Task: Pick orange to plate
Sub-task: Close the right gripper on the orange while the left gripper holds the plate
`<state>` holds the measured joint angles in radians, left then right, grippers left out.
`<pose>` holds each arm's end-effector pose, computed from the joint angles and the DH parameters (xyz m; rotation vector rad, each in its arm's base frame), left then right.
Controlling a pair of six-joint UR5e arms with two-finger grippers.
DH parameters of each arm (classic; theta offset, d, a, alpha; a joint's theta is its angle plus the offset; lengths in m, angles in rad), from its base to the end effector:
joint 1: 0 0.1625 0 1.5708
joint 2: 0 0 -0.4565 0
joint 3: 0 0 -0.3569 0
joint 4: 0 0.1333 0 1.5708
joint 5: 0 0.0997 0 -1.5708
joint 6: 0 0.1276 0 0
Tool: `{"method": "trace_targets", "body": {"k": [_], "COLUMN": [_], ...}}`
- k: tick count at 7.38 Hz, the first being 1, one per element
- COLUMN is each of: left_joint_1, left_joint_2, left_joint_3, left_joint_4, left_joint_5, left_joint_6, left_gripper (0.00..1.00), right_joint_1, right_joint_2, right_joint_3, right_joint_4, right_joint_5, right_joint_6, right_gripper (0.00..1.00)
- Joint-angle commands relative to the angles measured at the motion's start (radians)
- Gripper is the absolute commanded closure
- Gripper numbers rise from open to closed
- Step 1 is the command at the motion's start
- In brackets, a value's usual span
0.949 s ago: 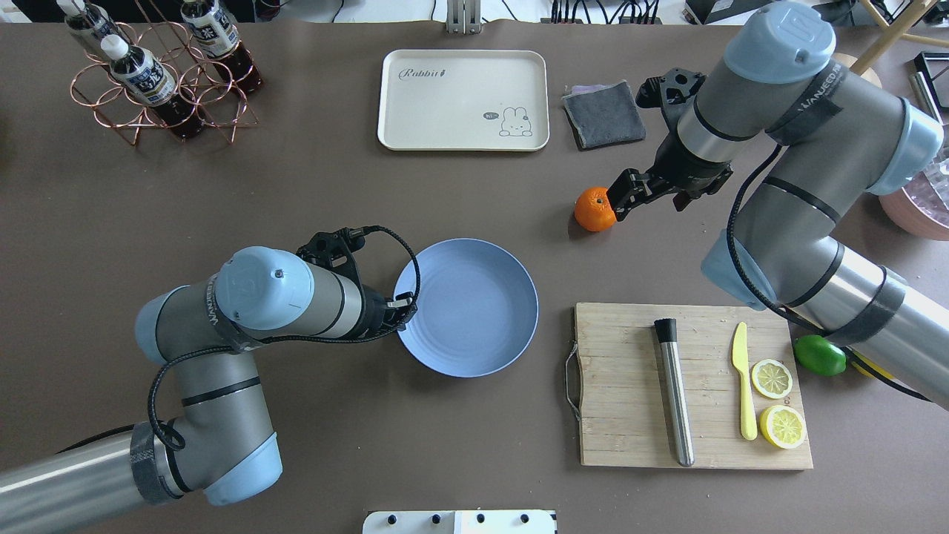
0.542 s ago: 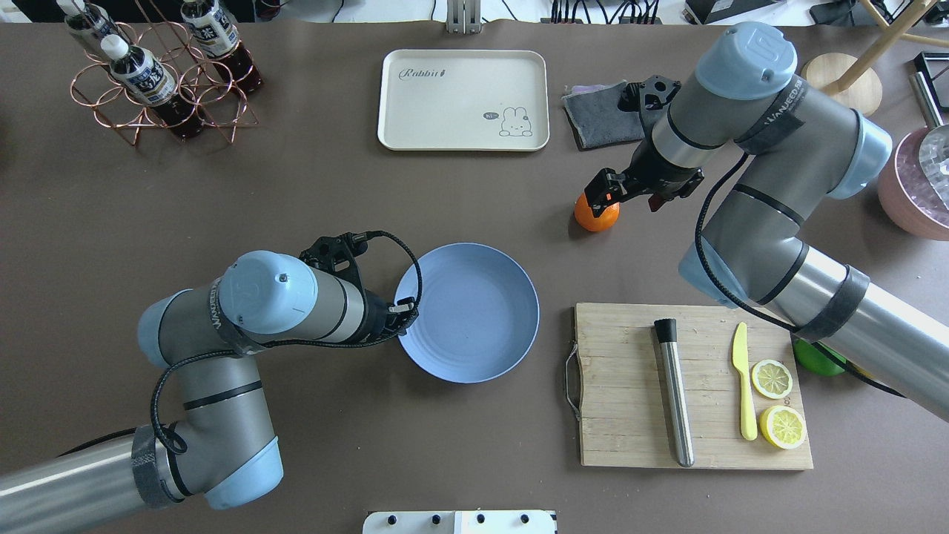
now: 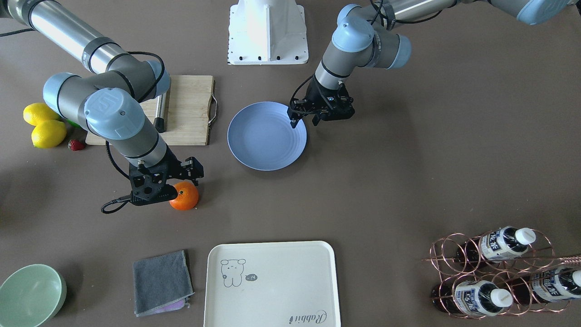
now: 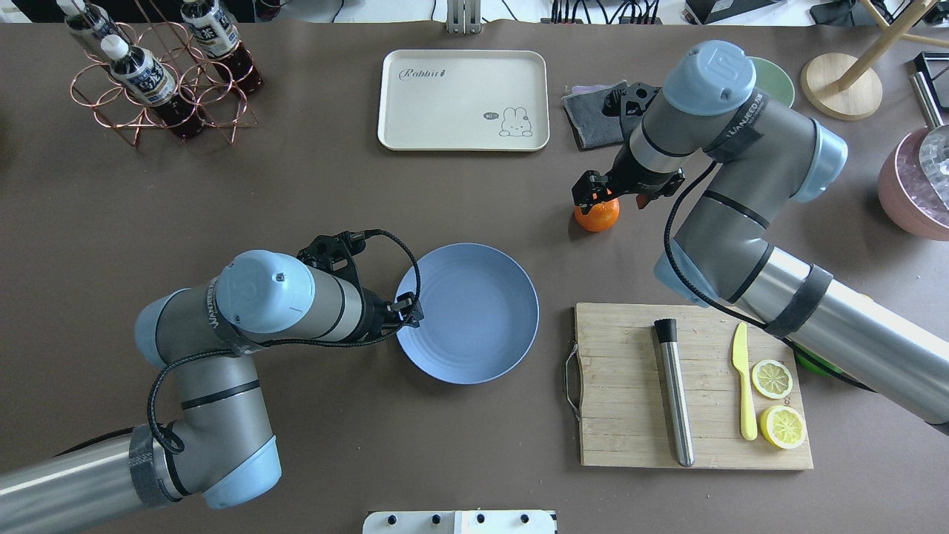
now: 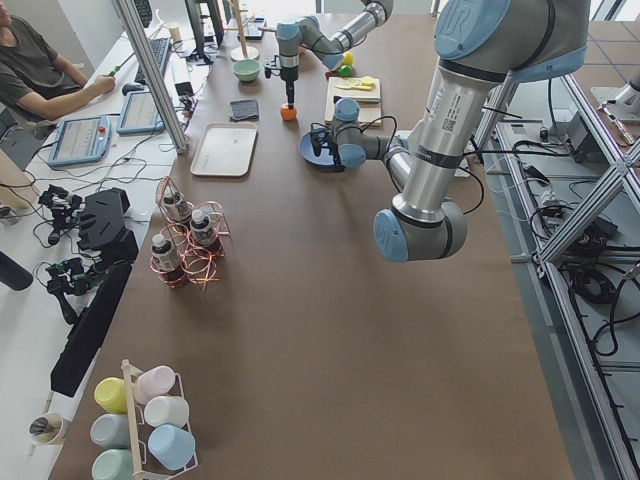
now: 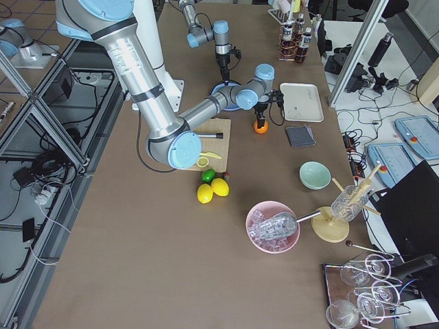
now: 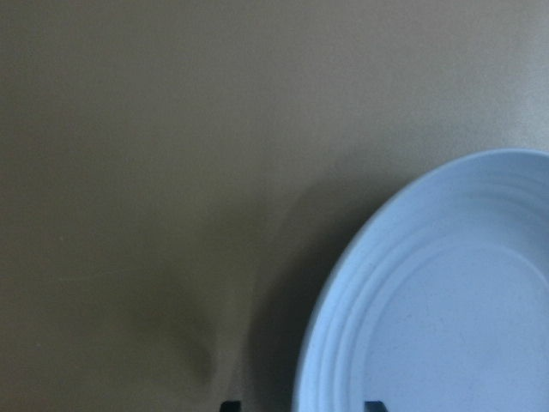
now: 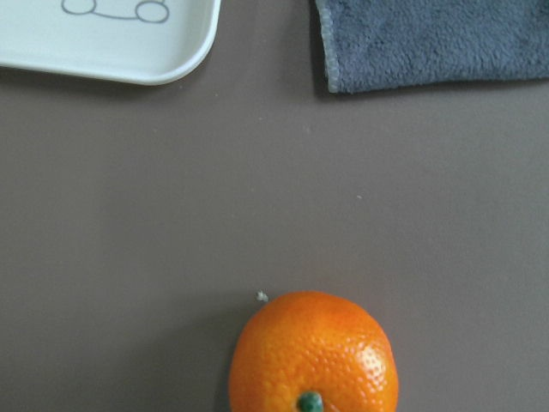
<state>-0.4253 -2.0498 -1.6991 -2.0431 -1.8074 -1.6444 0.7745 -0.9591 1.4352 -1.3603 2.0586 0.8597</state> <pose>0.5584 -0.3664 0.3346 -0.0220 1.0996 -0.3202 -0.4689 -0.5616 0.3966 0.1099 -0.8117 -0.1076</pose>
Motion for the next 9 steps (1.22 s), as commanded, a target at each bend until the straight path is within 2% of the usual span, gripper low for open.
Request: {"method": "trace_targets", "body": {"k": [1, 4, 5, 6, 8, 9], "left_joint_1": [-0.001, -0.001, -0.001, -0.006, -0.064, -0.096], "left_joint_2": [-0.001, -0.001, -0.003, -0.003, 0.011, 0.052], "left_joint_3": [-0.001, -0.001, -0.001, -0.002, -0.051, -0.088], "left_joint_4": [0.0, 0.001, 0.0, 0.0, 0.023, 0.052], "left_joint_5": [0.0, 0.0, 0.0, 0.0, -0.009, -0.033], "left_joint_6": [0.0, 0.0, 0.0, 0.0, 0.006, 0.105], "left_gripper": [0.03, 0.03, 0.03, 0.03, 0.03, 0.03], "right_joint_1": [-0.014, -0.026, -0.027, -0.027, -0.04, -0.076], "right_joint_2": [0.023, 0.028, 0.028, 0.028, 0.049, 0.068], "right_joint_3": [-0.059, -0.079, -0.079, -0.079, -0.008, 0.023], "right_joint_4": [0.01, 0.012, 0.012, 0.012, -0.003, -0.003], "right_joint_5": [-0.044, -0.058, -0.057, -0.057, -0.022, -0.017], "right_joint_6": [-0.016, -0.014, -0.002, -0.004, 0.092, 0.158], "right_gripper": [0.0, 0.03, 0.69, 1.0, 1.0, 1.0]}}
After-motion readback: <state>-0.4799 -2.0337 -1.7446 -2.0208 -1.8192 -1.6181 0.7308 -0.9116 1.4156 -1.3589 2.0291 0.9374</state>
